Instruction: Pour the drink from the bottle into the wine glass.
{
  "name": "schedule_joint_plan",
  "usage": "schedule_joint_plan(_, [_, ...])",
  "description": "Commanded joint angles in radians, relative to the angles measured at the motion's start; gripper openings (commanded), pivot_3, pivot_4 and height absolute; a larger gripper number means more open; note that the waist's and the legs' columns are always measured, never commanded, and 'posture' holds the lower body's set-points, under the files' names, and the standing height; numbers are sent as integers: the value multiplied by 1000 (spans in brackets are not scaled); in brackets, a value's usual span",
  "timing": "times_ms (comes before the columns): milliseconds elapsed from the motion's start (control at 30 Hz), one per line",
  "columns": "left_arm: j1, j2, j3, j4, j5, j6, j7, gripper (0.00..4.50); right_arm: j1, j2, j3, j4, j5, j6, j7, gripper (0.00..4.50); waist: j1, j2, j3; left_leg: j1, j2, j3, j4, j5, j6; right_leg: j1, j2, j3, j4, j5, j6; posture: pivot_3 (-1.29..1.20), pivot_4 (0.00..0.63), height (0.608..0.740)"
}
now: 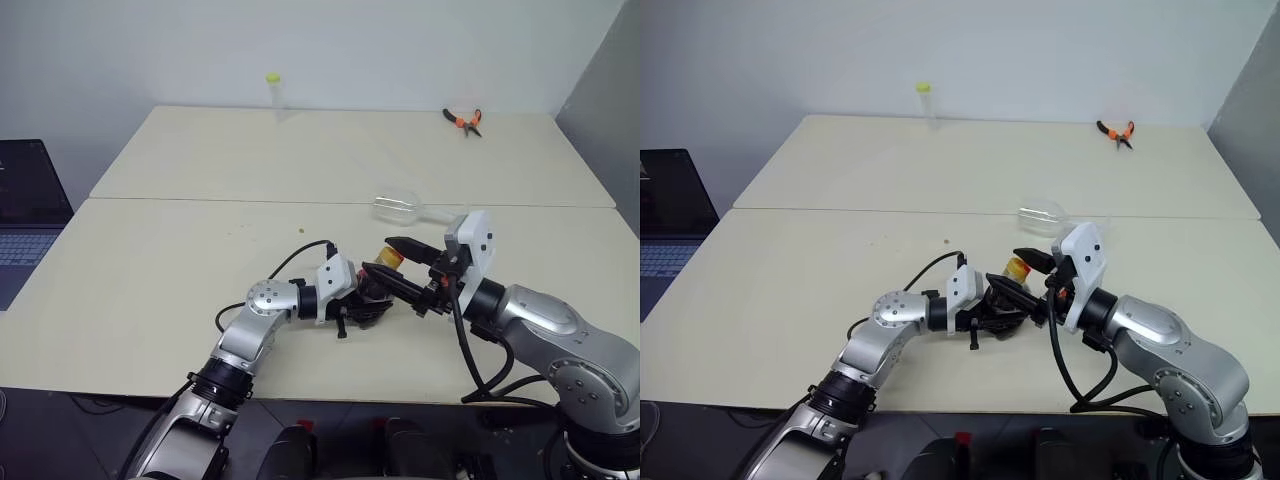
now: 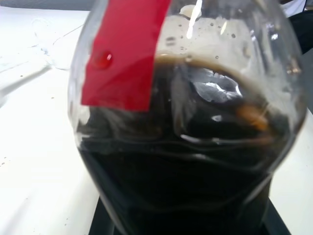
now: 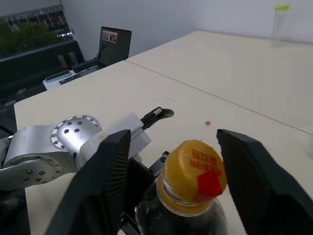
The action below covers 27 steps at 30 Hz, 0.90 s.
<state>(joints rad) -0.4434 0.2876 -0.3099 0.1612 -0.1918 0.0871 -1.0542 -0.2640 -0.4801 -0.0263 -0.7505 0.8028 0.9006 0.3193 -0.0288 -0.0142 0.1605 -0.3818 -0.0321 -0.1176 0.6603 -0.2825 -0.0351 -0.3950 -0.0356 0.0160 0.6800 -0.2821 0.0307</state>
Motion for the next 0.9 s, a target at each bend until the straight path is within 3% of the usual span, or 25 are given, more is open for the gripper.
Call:
schedule_joint_plan(33, [-17, -9, 7, -24, -5, -27, 2, 1007, -10, 4, 6, -17, 28, 1, 4, 1585, 0, 0, 0, 0, 0, 0, 0, 0, 0, 0, 0, 0, 0, 0, 0, 0, 150, 740])
schedule_joint_plan(133, [-18, -10, 7, -20, -3, -32, 1, 1007, -8, 2, 6, -16, 25, -2, 5, 628, 0, 0, 0, 0, 0, 0, 0, 0, 0, 0, 0, 0, 0, 0, 0, 0, 150, 740])
schedule_joint_plan(200, [-19, -9, 7, -19, -2, -34, 1, 1007, -7, -1, 6, -17, 26, -3, 7, 282, 0, 0, 0, 0, 0, 0, 0, 0, 0, 0, 0, 0, 0, 0, 0, 0, 150, 740])
schedule_joint_plan(667, [-19, -7, 7, -16, -1, -39, -3, 1007, 14, -15, 3, -11, -10, -33, 8, 279, 0, 0, 0, 0, 0, 0, 0, 0, 0, 0, 0, 0, 0, 0, 0, 0, 150, 740])
schedule_joint_plan(900, [1, 11, 26, -31, -9, -32, 7, 1007, 60, -102, -83, 32, -53, -83, 51, 233, 0, 0, 0, 0, 0, 0, 0, 0, 0, 1, 0, 0, 0, 0, 0, 0, 150, 740])
